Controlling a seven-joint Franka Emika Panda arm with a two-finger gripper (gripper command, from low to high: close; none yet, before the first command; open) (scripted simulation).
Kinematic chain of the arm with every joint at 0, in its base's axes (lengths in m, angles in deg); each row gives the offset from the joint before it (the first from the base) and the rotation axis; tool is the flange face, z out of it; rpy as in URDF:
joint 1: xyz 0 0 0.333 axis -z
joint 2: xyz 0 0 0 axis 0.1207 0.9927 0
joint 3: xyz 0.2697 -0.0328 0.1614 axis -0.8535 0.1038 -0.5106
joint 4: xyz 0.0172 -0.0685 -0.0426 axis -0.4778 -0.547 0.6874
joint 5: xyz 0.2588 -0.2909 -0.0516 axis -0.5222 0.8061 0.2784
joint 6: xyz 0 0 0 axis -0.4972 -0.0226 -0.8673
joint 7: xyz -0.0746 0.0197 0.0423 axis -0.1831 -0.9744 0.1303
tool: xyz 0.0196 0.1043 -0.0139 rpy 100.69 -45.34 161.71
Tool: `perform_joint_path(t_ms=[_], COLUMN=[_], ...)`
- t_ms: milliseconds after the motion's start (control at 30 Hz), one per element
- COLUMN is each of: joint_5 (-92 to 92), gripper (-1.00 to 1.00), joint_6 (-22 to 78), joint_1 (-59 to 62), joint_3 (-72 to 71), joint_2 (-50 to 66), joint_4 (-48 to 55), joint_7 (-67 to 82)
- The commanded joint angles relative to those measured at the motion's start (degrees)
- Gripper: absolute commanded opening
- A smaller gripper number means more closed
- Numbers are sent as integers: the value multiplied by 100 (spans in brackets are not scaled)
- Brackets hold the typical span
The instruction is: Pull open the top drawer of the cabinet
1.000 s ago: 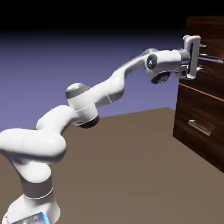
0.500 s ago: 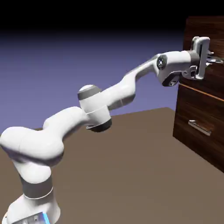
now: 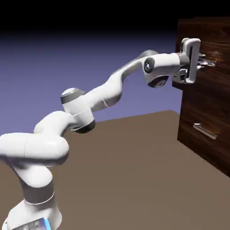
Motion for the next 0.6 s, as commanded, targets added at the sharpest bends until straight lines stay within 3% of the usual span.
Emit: perform_joint_path(t_ms=[0,467,500,567], joint_5=[-2,266,266,330], gripper=[-100,-100,100,100], joint_6=[72,874,874,918], joint_1=[-136,-2129,-2129,-2300], joint_3=[10,278,278,316], joint_2=[-26,-404,-404,-441], joint_4=[-208,-2999,-2999,-3207], joint_7=[46,546,546,561])
